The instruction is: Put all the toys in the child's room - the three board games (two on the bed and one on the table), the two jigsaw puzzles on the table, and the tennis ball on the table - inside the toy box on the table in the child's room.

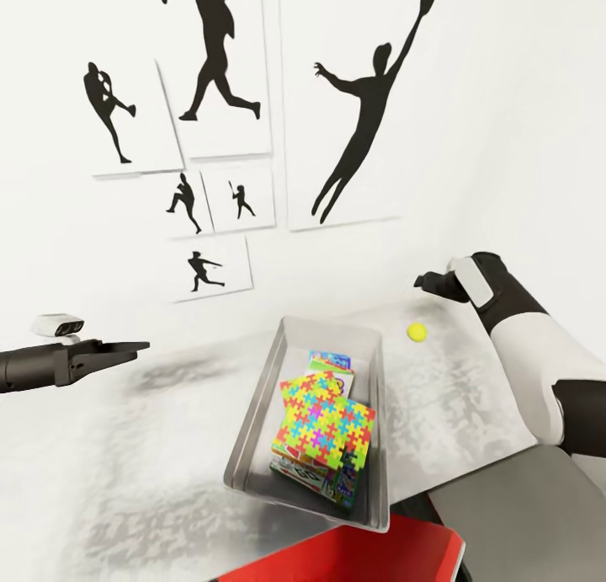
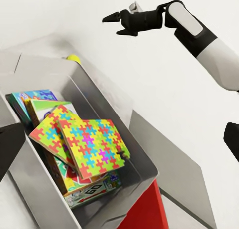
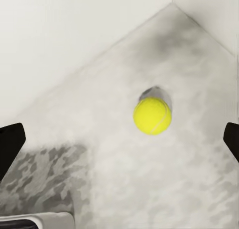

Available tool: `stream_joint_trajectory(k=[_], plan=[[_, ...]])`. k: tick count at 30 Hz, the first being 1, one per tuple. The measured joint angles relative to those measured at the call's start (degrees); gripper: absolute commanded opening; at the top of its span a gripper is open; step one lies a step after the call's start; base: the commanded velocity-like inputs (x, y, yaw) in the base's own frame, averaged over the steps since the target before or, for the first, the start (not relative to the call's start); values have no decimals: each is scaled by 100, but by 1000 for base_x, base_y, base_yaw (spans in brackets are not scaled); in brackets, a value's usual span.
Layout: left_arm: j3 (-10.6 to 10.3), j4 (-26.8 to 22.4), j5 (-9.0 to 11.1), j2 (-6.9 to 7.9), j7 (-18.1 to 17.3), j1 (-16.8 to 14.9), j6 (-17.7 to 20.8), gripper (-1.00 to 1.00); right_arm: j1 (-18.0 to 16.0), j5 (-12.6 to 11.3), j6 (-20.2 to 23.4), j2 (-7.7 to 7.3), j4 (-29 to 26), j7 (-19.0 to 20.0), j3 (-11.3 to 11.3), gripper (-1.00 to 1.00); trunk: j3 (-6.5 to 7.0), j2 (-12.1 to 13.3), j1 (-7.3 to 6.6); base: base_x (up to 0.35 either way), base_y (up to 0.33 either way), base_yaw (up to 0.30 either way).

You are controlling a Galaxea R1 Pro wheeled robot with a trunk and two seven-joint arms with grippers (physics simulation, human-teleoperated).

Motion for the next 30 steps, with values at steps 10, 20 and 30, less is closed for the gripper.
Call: stream_joint_trajectory(k=[10,20,30], plan=[[4,0,-1,0,0,2,-2,100,-205,26,-1,-26,53,-22,8,100,-95,0,0,0,0,0],[31,0,3,5,0,4,3,100,-199,26,-11,-32,64,-17,8,100,-190,0,0,0,0,0],[381,0,13,49,1,4,14,100,-189,33,-13,-35,64,-25,8,100,-285,0,0,0,0,0]])
